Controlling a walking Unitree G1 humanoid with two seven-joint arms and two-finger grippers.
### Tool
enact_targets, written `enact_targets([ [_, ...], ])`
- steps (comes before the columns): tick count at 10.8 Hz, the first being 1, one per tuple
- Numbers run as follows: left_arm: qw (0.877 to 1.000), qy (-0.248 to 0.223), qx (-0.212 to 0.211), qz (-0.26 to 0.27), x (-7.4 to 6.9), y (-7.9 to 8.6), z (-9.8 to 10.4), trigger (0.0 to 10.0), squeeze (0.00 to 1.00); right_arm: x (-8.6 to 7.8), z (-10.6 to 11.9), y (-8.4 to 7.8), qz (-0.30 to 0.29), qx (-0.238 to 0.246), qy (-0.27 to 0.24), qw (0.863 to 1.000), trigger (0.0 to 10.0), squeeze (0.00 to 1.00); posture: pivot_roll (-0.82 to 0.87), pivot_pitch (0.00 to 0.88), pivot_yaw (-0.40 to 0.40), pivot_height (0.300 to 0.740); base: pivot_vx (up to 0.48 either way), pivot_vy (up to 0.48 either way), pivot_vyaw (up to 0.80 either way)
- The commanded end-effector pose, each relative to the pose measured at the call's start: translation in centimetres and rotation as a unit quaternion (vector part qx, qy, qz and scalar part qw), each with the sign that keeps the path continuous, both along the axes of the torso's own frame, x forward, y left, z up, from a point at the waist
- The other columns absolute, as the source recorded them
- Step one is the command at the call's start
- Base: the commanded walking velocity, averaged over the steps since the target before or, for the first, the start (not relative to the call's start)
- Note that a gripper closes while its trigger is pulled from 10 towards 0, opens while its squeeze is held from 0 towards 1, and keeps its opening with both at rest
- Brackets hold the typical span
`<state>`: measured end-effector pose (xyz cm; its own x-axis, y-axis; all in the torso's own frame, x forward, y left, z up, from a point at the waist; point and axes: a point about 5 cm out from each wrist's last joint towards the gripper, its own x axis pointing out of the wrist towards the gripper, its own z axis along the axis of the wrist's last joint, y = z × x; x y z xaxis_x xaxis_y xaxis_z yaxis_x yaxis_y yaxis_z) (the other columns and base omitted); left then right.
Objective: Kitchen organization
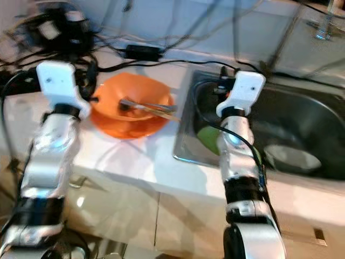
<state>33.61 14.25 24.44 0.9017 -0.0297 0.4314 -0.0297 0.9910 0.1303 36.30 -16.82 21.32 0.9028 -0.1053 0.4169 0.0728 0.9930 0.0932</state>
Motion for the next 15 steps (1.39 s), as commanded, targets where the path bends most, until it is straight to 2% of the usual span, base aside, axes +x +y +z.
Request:
enact_targets([
  [1, 1.000, -0.012, 0.005, -0.001, 0.1, -0.5, 0.1, 10.0, 0.00, -0.2, 0.6, 0.4, 0.003, -0.013, -0.015, 1.000, 10.0, 0.00, 0.24, 0.029, -0.034, 0.740, 0.000, -0.382, 0.00],
  [6, 0.999, -0.041, 0.004, 0.006, 0.1, -0.3, 0.9, 10.0, 0.00, -0.4, 0.4, 2.1, 0.033, -0.007, -0.009, 0.999, 10.0, 0.00, 0.25, 0.038, -0.043, 0.740, 0.000, -0.409, 0.00],
  [10, 0.998, -0.060, -0.003, 0.011, -0.5, 0.0, 1.8, 10.0, 0.00, -0.4, 0.0, 2.7, 0.049, -0.025, -0.002, 0.998, 10.0, 0.00, 0.26, 0.045, -0.045, 0.740, 0.000, 0.000, 0.00],
  [13, 0.998, -0.056, 0.002, 0.014, -0.5, 0.4, 1.8, 10.0, 0.00, -0.4, -0.4, 2.7, 0.048, -0.024, 0.013, 0.998, 10.0, 0.00, 0.26, 0.047, -0.044, 0.740, 0.000, 0.000, 0.78],
  [15, 0.999, -0.049, 0.010, 0.006, -0.5, 0.3, 1.5, 10.0, 0.00, -0.3, -0.8, 2.7, 0.052, -0.017, 0.025, 0.998, 10.0, 0.00, 0.26, 0.047, -0.045, 0.740, 0.000, 0.000, 0.00],
])
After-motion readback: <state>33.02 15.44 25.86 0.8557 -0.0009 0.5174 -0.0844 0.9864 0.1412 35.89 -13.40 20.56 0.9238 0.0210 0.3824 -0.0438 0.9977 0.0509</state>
